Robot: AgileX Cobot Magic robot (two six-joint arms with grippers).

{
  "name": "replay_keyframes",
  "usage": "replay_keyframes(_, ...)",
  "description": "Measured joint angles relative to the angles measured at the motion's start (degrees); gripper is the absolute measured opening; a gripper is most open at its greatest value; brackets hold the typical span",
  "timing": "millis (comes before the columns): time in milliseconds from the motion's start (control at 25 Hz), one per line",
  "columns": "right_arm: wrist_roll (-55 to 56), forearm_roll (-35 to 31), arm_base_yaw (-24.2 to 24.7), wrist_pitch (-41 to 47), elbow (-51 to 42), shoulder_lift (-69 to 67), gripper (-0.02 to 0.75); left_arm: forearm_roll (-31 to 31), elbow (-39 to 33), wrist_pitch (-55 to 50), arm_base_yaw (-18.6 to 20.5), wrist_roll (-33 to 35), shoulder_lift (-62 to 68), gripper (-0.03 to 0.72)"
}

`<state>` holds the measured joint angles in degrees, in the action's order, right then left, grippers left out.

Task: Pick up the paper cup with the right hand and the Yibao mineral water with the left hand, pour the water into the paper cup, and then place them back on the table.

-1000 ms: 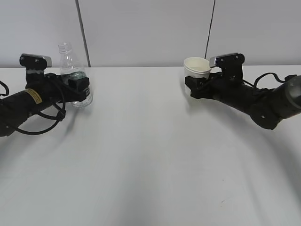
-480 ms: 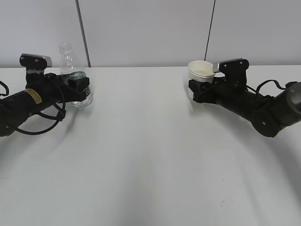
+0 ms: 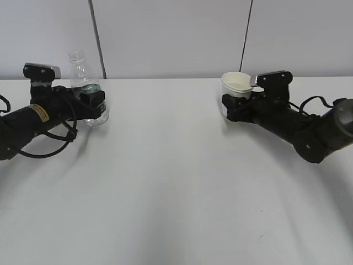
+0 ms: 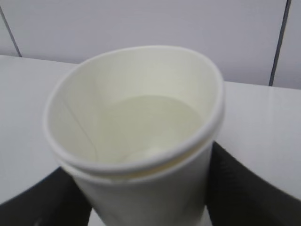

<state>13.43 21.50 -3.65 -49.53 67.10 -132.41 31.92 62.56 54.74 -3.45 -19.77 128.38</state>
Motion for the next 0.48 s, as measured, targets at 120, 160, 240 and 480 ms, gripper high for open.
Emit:
replay_keyframes(120, -0.1, -0.5, 0.0, -1.4, 0.0, -1.6, 0.506, 0.0, 0.0, 0.0, 0.0, 0.0, 0.0, 0.382)
replay_keyframes(160, -0.1, -0.6, 0.0, -1.7, 0.0, -1.9, 0.506, 0.0, 0.0, 0.0, 0.0, 0.0, 0.0, 0.382)
replay_keyframes(240, -0.1, -0.7, 0.0, -2.3, 0.0, -2.5, 0.506, 0.0, 0.0, 0.0, 0.0, 0.0, 0.0, 0.382)
replay_keyframes(480, -0.2, -1.2, 0.0, -4.2, 0.0, -3.4, 0.506, 0.0, 0.0, 0.0, 0.0, 0.0, 0.0, 0.382)
